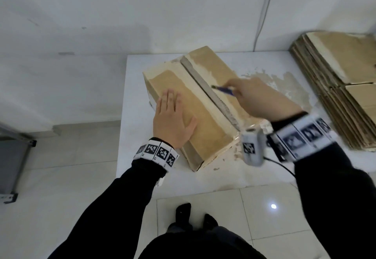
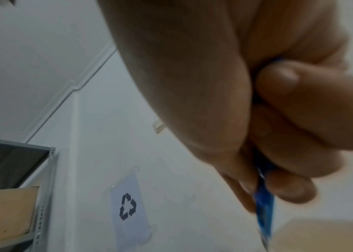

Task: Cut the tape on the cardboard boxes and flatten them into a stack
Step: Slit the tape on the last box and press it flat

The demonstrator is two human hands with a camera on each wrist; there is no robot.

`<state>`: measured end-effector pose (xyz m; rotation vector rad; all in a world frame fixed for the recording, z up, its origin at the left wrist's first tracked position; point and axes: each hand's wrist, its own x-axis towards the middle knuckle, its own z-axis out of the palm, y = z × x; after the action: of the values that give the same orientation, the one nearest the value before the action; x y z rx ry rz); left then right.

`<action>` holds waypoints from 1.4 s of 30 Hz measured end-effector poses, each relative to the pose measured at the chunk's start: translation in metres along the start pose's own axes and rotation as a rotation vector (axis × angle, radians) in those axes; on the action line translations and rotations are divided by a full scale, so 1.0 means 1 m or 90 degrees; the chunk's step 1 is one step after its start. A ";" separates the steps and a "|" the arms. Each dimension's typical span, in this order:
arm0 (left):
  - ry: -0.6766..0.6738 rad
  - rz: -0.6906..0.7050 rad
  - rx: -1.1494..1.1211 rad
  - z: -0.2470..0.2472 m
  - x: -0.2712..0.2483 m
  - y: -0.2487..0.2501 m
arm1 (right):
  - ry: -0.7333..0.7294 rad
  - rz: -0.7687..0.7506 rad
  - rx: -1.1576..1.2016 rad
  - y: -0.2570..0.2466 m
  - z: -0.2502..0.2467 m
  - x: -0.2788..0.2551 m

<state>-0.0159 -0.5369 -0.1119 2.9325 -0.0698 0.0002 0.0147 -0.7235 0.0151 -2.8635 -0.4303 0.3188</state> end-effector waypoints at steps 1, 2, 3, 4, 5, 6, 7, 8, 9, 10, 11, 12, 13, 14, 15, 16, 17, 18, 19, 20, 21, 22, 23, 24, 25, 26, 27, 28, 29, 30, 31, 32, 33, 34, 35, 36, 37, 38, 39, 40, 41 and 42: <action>0.002 0.001 0.001 -0.001 0.000 0.000 | 0.021 -0.008 0.002 -0.009 0.001 0.019; 0.003 0.001 0.000 -0.001 -0.001 0.000 | 0.024 -0.015 0.000 -0.017 0.005 0.038; 0.000 0.001 -0.002 -0.001 -0.001 0.000 | 0.014 -0.021 -0.009 -0.024 0.009 0.055; -0.005 0.000 -0.003 0.000 -0.002 0.000 | 0.000 -0.028 -0.025 -0.029 0.014 0.070; -0.013 -0.002 0.001 0.000 -0.002 -0.001 | -0.012 -0.034 -0.041 -0.032 0.019 0.081; -0.018 -0.004 0.005 -0.001 -0.002 -0.001 | -0.024 -0.037 -0.053 -0.033 0.023 0.088; -0.018 -0.004 0.007 -0.002 -0.001 -0.001 | -0.034 -0.035 -0.065 -0.033 0.027 0.091; -0.016 -0.005 0.006 -0.002 -0.001 -0.002 | -0.041 -0.033 -0.081 -0.031 0.030 0.092; -0.014 -0.007 0.000 -0.002 -0.001 -0.001 | -0.051 -0.028 -0.093 -0.029 0.032 0.092; -0.011 -0.008 -0.009 -0.001 -0.001 -0.002 | -0.057 -0.024 -0.089 -0.025 0.033 0.091; -0.012 -0.009 -0.012 -0.001 -0.001 -0.001 | -0.066 -0.019 -0.076 -0.021 0.035 0.090; -0.013 -0.010 -0.008 0.000 -0.001 -0.001 | -0.073 -0.018 -0.067 -0.018 0.035 0.087; -0.013 -0.010 -0.002 0.000 0.000 0.000 | -0.078 -0.018 -0.060 -0.015 0.033 0.083; -0.012 -0.010 0.002 0.001 0.000 0.000 | -0.082 -0.013 -0.048 -0.012 0.031 0.075; -0.010 -0.007 0.000 0.001 0.001 -0.001 | -0.089 -0.008 -0.040 -0.007 0.029 0.062; -0.010 -0.005 -0.006 0.001 0.001 -0.001 | -0.093 -0.006 -0.040 -0.001 0.028 0.042; -0.012 -0.004 -0.014 0.002 0.001 -0.002 | -0.094 -0.004 -0.038 0.007 0.029 0.016; -0.016 -0.003 -0.020 0.002 0.001 -0.002 | -0.090 0.001 -0.029 0.017 0.033 -0.013; -0.021 -0.004 -0.020 0.002 0.002 -0.002 | -0.079 0.014 -0.008 0.027 0.037 -0.042; -0.023 -0.006 -0.012 0.002 0.002 -0.001 | -0.064 0.032 0.033 0.035 0.042 -0.070; -0.024 -0.008 0.003 0.000 0.001 0.000 | -0.051 0.050 0.078 0.044 0.046 -0.091; -0.028 -0.006 0.024 -0.004 0.001 0.001 | -0.036 0.061 0.116 0.052 0.052 -0.105; -0.037 0.009 0.045 -0.011 0.001 0.003 | -0.019 0.069 0.142 0.058 0.059 -0.113; -0.052 0.047 0.060 -0.020 0.003 0.006 | -0.004 0.076 0.163 0.063 0.065 -0.116; -0.076 0.110 0.071 -0.029 0.007 0.011 | 0.009 0.079 0.180 0.066 0.071 -0.116; -0.111 0.192 0.077 -0.038 0.013 0.018 | 0.019 0.074 0.194 0.068 0.076 -0.114; -0.159 0.271 0.079 -0.046 0.019 0.026 | 0.028 0.069 0.210 0.069 0.081 -0.113; -0.213 0.326 0.079 -0.053 0.025 0.035 | 0.035 0.067 0.230 0.071 0.085 -0.112; -0.264 0.352 0.088 -0.058 0.031 0.045 | 0.044 0.068 0.252 0.072 0.087 -0.112; -0.307 0.362 0.110 -0.062 0.038 0.053 | 0.057 0.070 0.276 0.073 0.089 -0.112; -0.340 0.366 0.138 -0.065 0.044 0.060 | 0.074 0.068 0.294 0.074 0.092 -0.113; -0.370 0.368 0.168 -0.067 0.050 0.065 | 0.090 0.064 0.308 0.073 0.093 -0.113; -0.397 0.371 0.190 -0.068 0.055 0.068 | 0.099 0.063 0.321 0.073 0.095 -0.113; -0.421 0.365 0.199 -0.069 0.058 0.067 | 0.101 0.066 0.338 0.074 0.095 -0.112; -0.444 0.352 0.192 -0.069 0.060 0.066 | 0.094 0.072 0.365 0.076 0.096 -0.111; -0.467 0.337 0.181 -0.068 0.060 0.064 | 0.079 0.083 0.404 0.080 0.096 -0.110; -0.484 0.326 0.175 -0.068 0.060 0.064 | 0.058 0.099 0.452 0.082 0.095 -0.109; -0.491 0.319 0.178 -0.067 0.059 0.066 | 0.037 0.117 0.510 0.085 0.095 -0.109; -0.489 0.314 0.181 -0.066 0.058 0.069 | 0.018 0.131 0.574 0.088 0.094 -0.109; -0.482 0.311 0.188 -0.066 0.058 0.074 | 0.003 0.143 0.636 0.090 0.094 -0.109; -0.469 0.312 0.192 -0.066 0.058 0.078 | -0.008 0.151 0.687 0.091 0.094 -0.109; -0.455 0.316 0.197 -0.066 0.058 0.082 | -0.016 0.156 0.723 0.090 0.095 -0.109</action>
<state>0.0384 -0.6060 -0.0298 2.9477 -0.9656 -1.0305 -0.0865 -0.8231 -0.0783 -1.7838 0.1101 0.4501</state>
